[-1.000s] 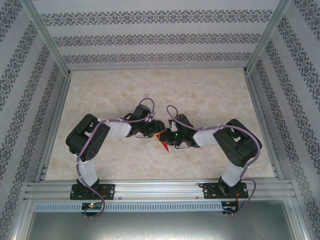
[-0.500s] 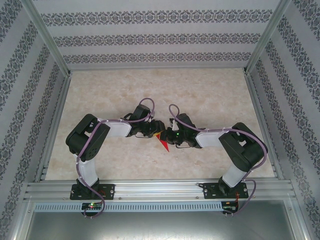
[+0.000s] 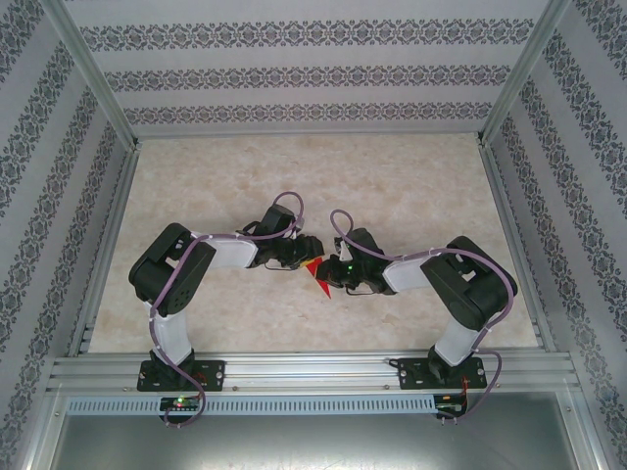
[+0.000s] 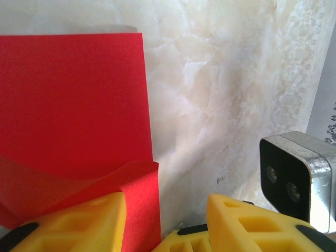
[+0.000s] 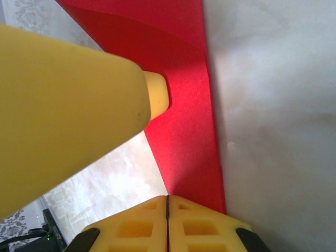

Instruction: Fold a paper plane with a square sheet of paper (pick it up from the middle)

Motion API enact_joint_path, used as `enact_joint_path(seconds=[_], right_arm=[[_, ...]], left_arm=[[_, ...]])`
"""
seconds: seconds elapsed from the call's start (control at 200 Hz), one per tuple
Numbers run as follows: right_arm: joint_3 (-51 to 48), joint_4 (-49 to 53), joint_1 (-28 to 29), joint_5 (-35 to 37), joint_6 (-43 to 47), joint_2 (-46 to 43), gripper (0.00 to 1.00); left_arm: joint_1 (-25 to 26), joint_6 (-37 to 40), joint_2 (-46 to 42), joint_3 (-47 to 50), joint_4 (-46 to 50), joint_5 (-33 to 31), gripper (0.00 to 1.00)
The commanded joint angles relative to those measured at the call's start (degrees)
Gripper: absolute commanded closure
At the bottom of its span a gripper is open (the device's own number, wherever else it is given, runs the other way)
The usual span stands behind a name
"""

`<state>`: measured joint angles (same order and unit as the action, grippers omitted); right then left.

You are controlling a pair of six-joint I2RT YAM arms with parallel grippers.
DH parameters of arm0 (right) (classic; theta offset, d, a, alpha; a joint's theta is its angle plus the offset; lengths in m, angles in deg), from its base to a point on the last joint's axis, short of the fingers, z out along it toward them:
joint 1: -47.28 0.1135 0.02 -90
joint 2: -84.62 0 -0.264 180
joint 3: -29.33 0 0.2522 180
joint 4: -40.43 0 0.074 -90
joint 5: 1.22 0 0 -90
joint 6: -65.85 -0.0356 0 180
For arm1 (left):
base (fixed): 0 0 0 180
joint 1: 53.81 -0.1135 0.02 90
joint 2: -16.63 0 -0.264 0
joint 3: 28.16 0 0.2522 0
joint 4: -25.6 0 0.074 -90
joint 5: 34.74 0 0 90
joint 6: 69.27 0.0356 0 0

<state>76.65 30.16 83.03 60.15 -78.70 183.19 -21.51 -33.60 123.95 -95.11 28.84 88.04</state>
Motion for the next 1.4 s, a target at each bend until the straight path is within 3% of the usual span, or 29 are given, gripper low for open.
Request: enact_joint_path(seconds=[0.0,0.969,1.394], right_arm=[[-2.11,5.72,-0.09,2.13,0.36,2.69,0.93],[-2.66,4.96,-0.11,2.08,0.24,4.05,0.97],[-2.26,5.44,-0.09,2.17,0.21,4.27,0.97]], left_arm=[[0.40,3.11,-0.44,-0.64,6.71,-2.26,0.54],[0.08,13.18,-4.27,-8.65,15.91,-4.55,0.51],[-1.77,12.59,-3.44,-5.62,13.44,-4.54,0.51]])
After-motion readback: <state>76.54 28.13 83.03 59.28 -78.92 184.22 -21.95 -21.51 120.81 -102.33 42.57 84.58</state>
